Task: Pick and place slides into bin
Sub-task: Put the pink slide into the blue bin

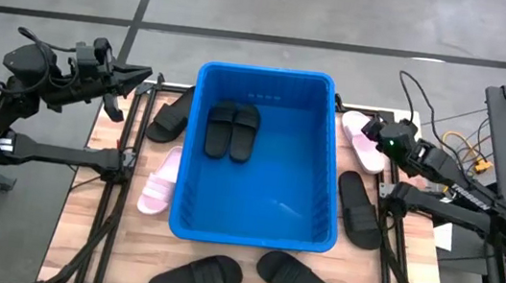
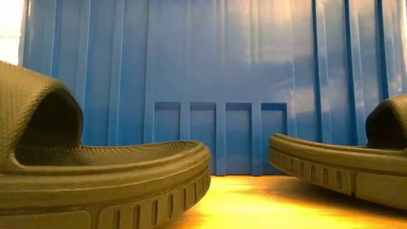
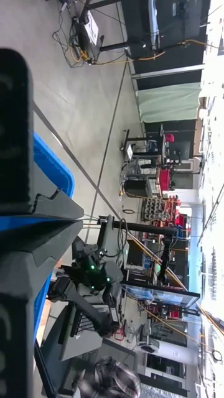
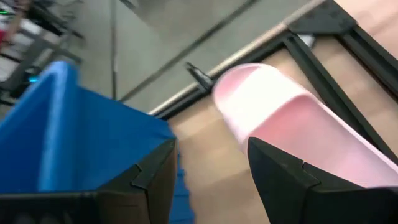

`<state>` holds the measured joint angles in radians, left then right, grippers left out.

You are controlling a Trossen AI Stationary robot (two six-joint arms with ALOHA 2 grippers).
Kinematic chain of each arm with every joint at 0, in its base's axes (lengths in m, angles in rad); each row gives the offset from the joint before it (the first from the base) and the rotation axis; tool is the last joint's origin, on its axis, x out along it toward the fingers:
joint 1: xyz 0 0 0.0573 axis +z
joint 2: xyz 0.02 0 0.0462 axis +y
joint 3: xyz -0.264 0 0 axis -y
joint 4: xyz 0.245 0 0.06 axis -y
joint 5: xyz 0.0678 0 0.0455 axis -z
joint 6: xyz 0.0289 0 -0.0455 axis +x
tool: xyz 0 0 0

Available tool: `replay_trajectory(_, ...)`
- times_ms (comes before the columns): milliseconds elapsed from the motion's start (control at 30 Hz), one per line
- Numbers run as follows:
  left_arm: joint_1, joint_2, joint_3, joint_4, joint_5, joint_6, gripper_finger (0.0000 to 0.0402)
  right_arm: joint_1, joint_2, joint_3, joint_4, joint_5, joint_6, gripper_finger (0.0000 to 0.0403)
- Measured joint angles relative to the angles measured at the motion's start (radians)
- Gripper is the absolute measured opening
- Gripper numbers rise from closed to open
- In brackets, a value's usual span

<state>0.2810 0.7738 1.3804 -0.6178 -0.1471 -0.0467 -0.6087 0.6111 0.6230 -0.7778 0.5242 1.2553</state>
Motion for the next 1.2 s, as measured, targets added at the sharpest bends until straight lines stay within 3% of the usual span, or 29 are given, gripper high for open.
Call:
replay_trajectory(300, 0.000, -0.004, 0.000, 0.000, 0.000, 0.000, 0.0000, -0.254, 0.093, -0.068, 0.144, -0.298, -0.115, 0.0187)
replay_trajectory(633, 0.000, -0.010, 0.000, -0.003, 0.000, -0.001, 0.0000, -0.333, 0.217, -0.093, 0.201, -0.304, -0.127, 0.0187)
replay_trajectory(967, 0.000, -0.010, 0.000, -0.004, 0.000, -0.001, 0.0000, -0.348, 0.350, -0.185, 0.476, -0.295, -0.038, 0.0187)
replay_trajectory(1200, 0.000, -0.011, 0.000, -0.004, 0.000, -0.002, 0.0000, -0.348, 0.427, -0.194, 0.533, -0.261, -0.043, 0.0187)
